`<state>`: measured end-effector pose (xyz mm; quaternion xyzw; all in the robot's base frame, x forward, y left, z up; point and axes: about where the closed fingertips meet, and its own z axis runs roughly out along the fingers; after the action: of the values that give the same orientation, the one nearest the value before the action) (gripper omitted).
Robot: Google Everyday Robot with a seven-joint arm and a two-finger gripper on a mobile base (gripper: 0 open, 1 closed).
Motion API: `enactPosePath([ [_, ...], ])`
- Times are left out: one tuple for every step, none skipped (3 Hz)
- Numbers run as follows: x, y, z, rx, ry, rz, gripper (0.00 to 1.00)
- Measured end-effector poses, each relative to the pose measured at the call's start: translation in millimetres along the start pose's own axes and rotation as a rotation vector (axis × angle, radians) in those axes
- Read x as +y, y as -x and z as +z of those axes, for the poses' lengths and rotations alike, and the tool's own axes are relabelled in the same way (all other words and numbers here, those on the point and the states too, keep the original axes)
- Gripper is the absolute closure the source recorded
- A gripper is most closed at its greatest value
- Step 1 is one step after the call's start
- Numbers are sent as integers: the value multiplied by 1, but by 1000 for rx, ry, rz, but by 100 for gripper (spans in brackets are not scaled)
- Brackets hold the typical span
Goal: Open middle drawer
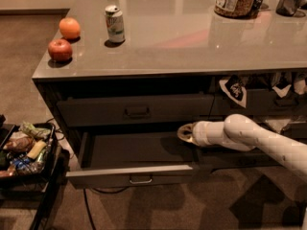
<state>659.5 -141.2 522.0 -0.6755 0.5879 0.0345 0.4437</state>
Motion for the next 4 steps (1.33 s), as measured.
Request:
enactPosePath([
  [0,2,2,-4,0,-1,100],
  [2,-1,10,6,27,14,100],
  [7,-10,31,-1,47,44,100],
  [18,-18,46,-8,25,97,100],
])
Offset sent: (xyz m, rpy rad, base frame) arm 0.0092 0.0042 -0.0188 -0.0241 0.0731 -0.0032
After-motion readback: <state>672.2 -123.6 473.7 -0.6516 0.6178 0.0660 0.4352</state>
